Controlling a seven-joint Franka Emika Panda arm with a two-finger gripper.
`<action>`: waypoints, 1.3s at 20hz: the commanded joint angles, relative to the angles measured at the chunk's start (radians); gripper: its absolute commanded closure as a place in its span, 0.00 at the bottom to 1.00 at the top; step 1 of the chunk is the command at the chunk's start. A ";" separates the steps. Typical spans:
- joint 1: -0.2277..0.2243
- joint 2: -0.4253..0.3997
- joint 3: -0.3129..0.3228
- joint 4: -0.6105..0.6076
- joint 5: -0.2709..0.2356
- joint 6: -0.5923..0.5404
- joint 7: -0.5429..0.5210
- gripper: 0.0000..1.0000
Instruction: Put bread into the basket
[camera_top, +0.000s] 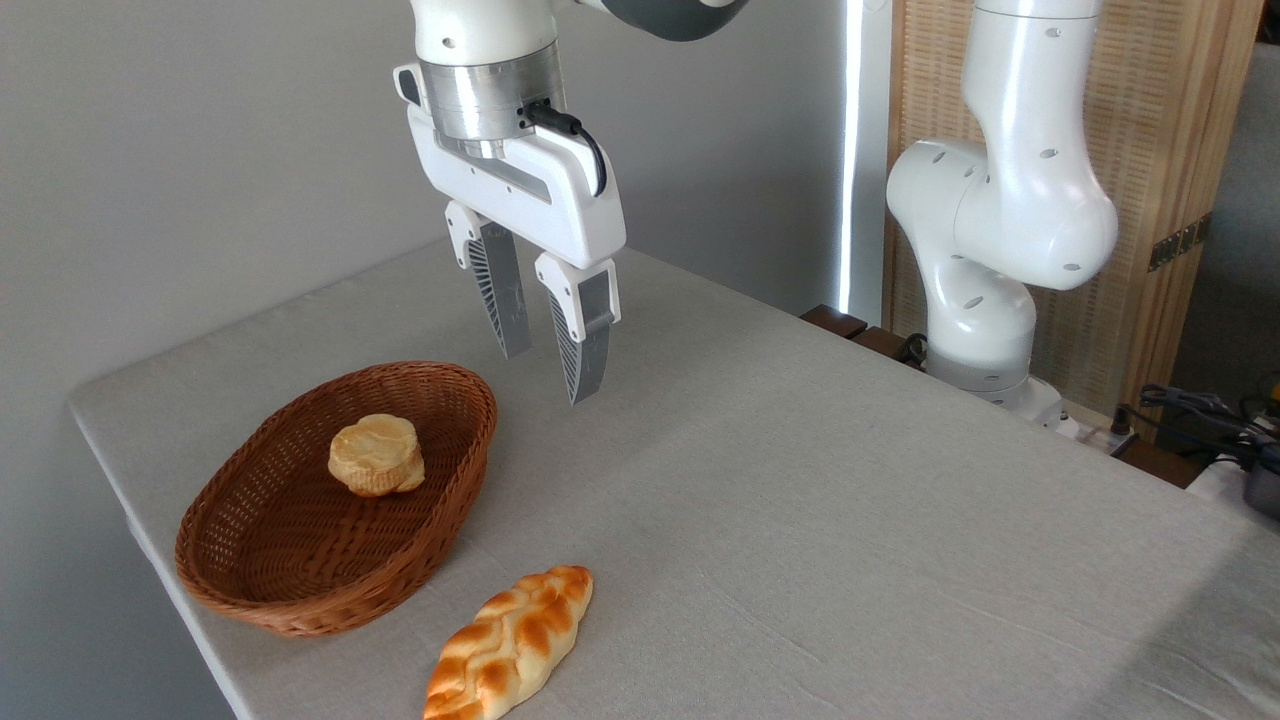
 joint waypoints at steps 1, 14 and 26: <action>-0.005 0.003 0.008 0.016 -0.014 -0.022 -0.012 0.00; -0.005 0.001 0.006 0.016 -0.014 -0.051 -0.014 0.00; -0.005 0.018 0.006 0.024 -0.009 -0.042 -0.003 0.00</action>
